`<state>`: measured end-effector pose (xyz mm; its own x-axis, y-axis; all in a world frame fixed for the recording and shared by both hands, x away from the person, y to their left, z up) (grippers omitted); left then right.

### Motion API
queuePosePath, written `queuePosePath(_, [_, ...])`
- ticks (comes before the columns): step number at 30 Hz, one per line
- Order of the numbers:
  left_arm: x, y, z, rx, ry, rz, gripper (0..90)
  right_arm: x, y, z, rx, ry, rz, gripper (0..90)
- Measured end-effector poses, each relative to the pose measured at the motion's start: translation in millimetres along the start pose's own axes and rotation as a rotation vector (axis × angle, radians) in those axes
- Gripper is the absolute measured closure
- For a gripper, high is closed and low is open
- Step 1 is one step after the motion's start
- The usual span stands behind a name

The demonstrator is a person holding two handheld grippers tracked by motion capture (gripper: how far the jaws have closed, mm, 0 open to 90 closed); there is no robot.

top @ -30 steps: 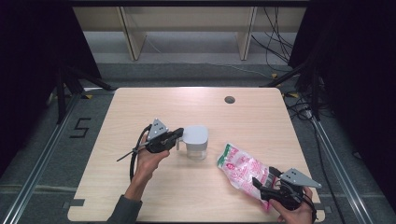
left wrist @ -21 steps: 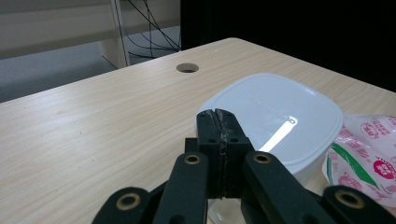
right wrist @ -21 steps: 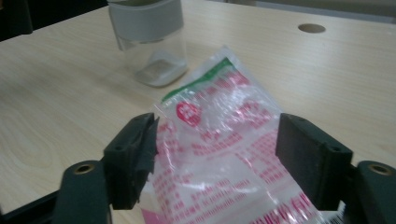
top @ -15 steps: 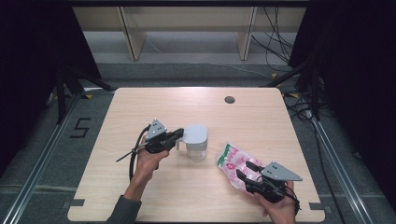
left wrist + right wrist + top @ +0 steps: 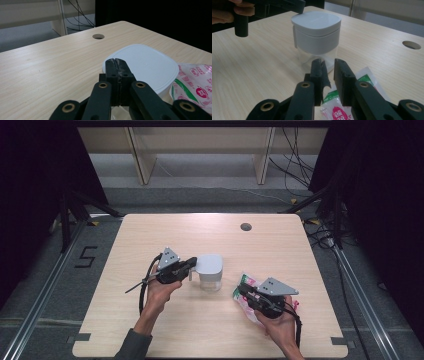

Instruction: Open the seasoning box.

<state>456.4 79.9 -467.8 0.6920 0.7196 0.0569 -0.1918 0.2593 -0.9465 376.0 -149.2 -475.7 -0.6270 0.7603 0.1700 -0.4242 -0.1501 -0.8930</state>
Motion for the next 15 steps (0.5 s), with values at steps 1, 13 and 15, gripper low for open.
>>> queuePosePath(1, [-0.1,-0.1,0.0,0.001,0.000,0.003,88.8,-0.5,-2.2,-0.8,-0.005,0.013,0.017,82.1])
queuePosePath(13, [0.1,-1.2,0.0,0.015,-0.002,-0.015,88.2,-4.5,-18.5,-33.1,-0.006,0.019,0.007,89.2])
queuePosePath(15, [-0.3,-1.4,0.2,0.013,0.002,-0.008,88.2,-5.7,-20.5,-39.8,0.001,-0.001,0.043,89.6])
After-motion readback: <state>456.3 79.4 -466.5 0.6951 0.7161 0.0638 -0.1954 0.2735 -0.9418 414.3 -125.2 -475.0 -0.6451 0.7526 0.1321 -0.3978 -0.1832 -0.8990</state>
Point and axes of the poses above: each handheld gripper's, and its own axes: z roughly backward along the jaws, y roughly out of its underside, x roughly to its left, the point moved 6 cm from there along -z, roughly forward along the jaws, and after that the axes turned 9 degrees about -z, right-handed, at the moved point
